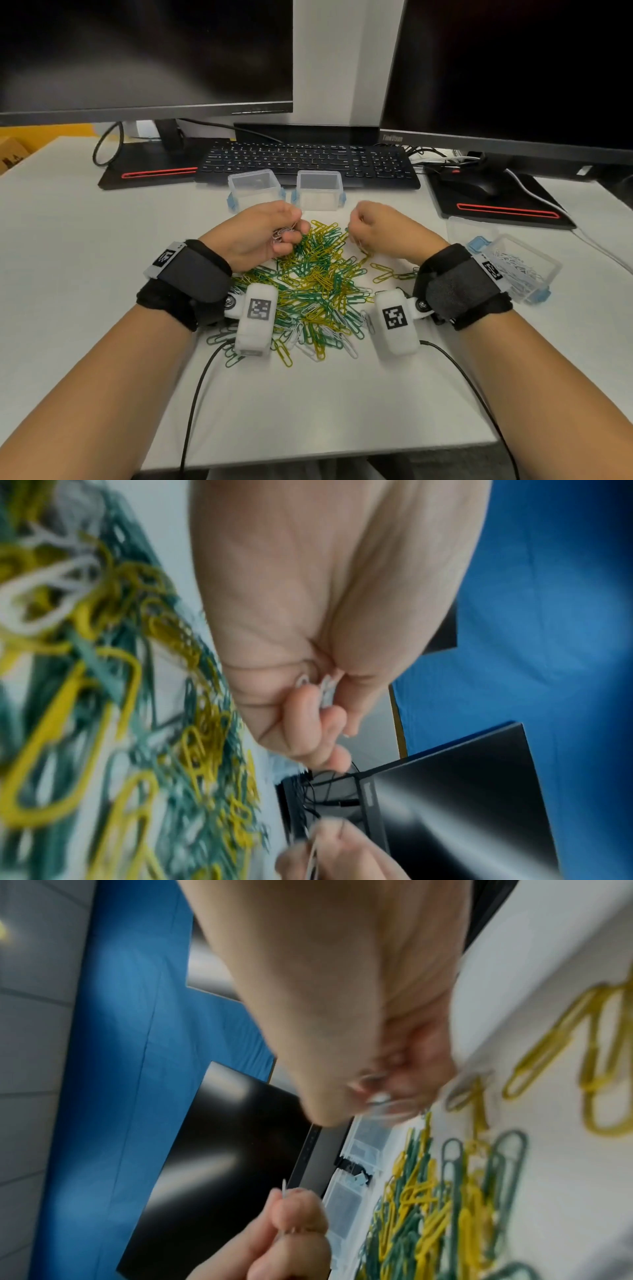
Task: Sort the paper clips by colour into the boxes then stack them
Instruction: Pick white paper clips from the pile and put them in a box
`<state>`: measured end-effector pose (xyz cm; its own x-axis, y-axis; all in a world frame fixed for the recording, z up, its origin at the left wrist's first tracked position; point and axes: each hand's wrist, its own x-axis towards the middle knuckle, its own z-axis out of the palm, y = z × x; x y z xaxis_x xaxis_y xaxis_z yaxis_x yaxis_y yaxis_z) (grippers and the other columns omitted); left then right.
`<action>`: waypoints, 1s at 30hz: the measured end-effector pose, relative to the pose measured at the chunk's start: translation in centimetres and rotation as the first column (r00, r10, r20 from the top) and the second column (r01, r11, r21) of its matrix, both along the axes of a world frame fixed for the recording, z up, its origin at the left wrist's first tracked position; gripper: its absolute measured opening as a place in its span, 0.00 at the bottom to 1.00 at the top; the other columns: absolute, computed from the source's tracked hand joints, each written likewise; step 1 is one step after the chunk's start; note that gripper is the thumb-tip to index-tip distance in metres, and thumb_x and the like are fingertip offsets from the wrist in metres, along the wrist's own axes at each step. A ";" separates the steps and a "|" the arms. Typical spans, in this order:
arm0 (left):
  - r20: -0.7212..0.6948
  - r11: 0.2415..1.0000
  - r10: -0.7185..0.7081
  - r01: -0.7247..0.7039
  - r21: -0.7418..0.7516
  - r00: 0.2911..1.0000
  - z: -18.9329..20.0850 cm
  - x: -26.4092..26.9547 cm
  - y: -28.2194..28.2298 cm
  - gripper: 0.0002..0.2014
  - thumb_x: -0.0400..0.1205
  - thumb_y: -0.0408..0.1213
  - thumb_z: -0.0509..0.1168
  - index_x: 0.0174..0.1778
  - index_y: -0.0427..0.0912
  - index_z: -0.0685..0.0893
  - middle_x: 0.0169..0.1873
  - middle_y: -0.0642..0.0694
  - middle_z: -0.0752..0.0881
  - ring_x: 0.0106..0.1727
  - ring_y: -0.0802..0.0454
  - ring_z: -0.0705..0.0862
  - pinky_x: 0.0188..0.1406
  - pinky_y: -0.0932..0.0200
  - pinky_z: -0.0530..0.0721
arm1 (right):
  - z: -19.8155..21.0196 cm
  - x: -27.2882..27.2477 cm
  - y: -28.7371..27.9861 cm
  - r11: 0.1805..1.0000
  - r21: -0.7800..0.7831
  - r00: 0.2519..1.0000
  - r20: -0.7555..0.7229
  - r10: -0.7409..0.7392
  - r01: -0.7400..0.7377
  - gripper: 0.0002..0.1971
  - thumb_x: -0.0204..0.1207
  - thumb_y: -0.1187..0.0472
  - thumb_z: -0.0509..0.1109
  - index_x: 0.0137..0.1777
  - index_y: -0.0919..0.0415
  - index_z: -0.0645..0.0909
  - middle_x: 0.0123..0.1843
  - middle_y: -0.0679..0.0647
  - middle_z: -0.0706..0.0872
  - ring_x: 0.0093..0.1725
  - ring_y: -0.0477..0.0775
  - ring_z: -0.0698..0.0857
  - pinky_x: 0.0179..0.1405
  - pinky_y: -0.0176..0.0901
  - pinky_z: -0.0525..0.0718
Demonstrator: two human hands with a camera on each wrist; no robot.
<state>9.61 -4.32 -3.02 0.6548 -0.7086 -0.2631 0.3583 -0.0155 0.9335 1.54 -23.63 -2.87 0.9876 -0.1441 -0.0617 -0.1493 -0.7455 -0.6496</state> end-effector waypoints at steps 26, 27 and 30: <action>0.320 0.898 0.335 -0.197 -0.393 0.887 1.0 -2.7 -1.7 0.18 0.88 0.41 0.48 0.50 0.37 0.82 0.46 0.41 0.87 0.50 0.49 0.85 0.56 0.57 0.83 | -0.8 2.1 5.0 -0.336 0.894 0.955 -0.269 0.126 0.296 0.13 0.85 0.60 0.53 0.55 0.68 0.75 0.46 0.61 0.80 0.44 0.56 0.79 0.35 0.43 0.85; 0.280 0.877 0.363 -0.224 -0.424 0.889 0.8 -2.1 -1.4 0.18 0.88 0.42 0.49 0.50 0.37 0.82 0.45 0.42 0.88 0.50 0.49 0.85 0.56 0.56 0.83 | 0.1 1.8 4.2 -0.351 0.899 0.964 -0.248 0.092 0.264 0.11 0.84 0.62 0.56 0.54 0.69 0.76 0.46 0.62 0.80 0.44 0.57 0.80 0.36 0.44 0.86; 0.129 0.846 0.393 -0.303 -0.438 0.911 0.4 -0.8 -1.0 0.16 0.87 0.43 0.52 0.48 0.39 0.82 0.43 0.44 0.88 0.47 0.50 0.86 0.55 0.56 0.84 | 3.4 0.0 -0.6 -0.345 0.938 0.963 -0.114 -0.245 0.023 0.12 0.72 0.73 0.62 0.56 0.69 0.75 0.46 0.62 0.81 0.44 0.59 0.80 0.42 0.44 0.85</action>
<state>8.83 -5.29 -2.61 0.8849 -0.4372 0.1607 0.0684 0.4633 0.8835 1.53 -24.22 0.51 0.9641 -0.1367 -0.2276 0.0141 0.8824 -0.4703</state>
